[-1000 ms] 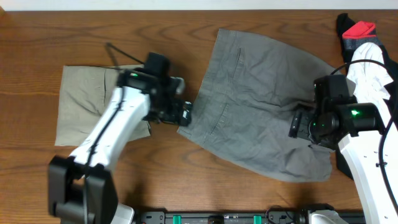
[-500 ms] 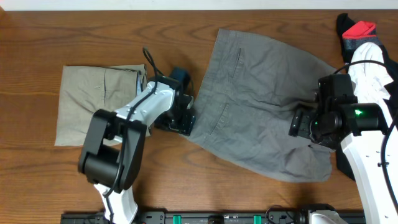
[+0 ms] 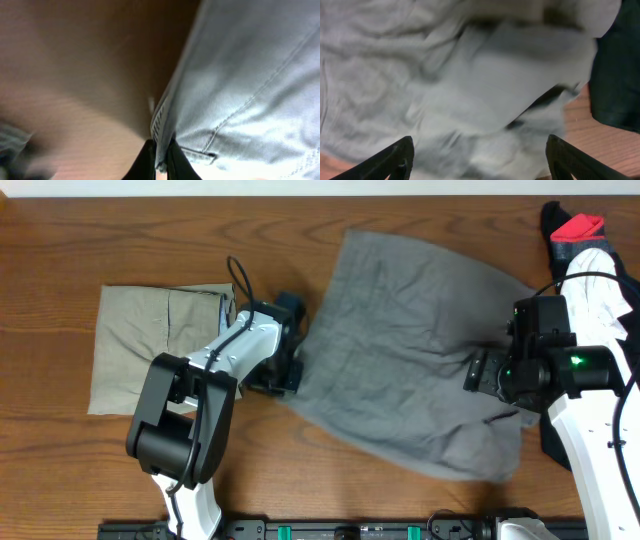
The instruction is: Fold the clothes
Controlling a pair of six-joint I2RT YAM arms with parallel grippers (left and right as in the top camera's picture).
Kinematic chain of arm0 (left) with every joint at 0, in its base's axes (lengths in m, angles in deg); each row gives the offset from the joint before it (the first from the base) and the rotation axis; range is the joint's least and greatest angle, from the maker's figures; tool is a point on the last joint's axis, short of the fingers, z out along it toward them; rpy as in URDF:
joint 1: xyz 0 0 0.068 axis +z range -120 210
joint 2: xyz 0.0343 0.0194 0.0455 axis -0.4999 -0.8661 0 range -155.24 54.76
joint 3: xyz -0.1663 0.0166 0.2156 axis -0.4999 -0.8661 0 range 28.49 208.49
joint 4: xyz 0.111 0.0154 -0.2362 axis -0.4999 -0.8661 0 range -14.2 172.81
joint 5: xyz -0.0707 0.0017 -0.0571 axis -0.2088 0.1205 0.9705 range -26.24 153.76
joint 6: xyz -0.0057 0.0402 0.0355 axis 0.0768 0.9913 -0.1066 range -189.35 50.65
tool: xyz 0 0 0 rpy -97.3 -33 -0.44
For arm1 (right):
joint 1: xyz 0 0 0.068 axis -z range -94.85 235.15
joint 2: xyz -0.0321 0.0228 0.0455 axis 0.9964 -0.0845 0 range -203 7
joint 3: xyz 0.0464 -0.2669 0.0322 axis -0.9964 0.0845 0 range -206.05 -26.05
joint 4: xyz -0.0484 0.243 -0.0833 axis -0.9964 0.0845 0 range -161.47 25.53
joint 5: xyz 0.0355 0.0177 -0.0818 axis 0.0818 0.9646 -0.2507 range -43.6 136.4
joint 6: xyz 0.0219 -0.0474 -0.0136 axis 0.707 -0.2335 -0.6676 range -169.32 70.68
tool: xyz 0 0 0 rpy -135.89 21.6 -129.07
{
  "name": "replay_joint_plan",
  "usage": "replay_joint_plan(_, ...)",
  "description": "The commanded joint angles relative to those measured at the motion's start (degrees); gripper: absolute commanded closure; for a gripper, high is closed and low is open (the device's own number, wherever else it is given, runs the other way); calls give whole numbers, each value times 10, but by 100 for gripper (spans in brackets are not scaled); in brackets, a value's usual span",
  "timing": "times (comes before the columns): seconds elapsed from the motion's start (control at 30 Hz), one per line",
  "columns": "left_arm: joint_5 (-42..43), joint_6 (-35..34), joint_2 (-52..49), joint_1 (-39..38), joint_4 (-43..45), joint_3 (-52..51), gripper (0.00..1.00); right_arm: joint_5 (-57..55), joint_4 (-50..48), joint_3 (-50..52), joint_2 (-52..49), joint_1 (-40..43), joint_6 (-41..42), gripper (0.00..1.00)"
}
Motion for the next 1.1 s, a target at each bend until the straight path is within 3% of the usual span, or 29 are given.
replay_joint_plan(0.0,-120,-95,-9,30,-40,-3,94,-4,-6,-10,-3,17,-7,18)
replay_joint_plan(0.17,-130,-120,-9,79,-83,-3,94,-4,-28,-10,-34,46,-7,23)
replay_joint_plan(0.33,-129,-117,-3,103,-92,-3,94,-2,-67,-4,-97,54,-7,38)
replay_joint_plan(0.47,-129,-113,9,98,-92,-3,94,5,-125,-3,-169,54,-1,56)
replay_joint_plan(0.6,-129,-113,33,97,-92,-2,92,5,-172,-3,-239,54,13,64)
replay_joint_plan(0.73,-129,-113,77,97,-93,2,85,5,-227,-3,-306,58,20,69)
replay_joint_plan(0.83,-128,-111,125,97,-96,6,83,5,-278,-3,-354,62,28,79)
replay_joint_plan(0.87,-128,-110,143,97,-97,6,77,5,-300,-3,-370,62,28,82)
replay_joint_plan(1.0,-126,-109,204,97,-101,6,70,18,-390,-3,-418,62,55,99)
replay_joint_plan(1.07,-126,-109,231,97,-101,6,66,51,-449,-4,-437,62,58,99)
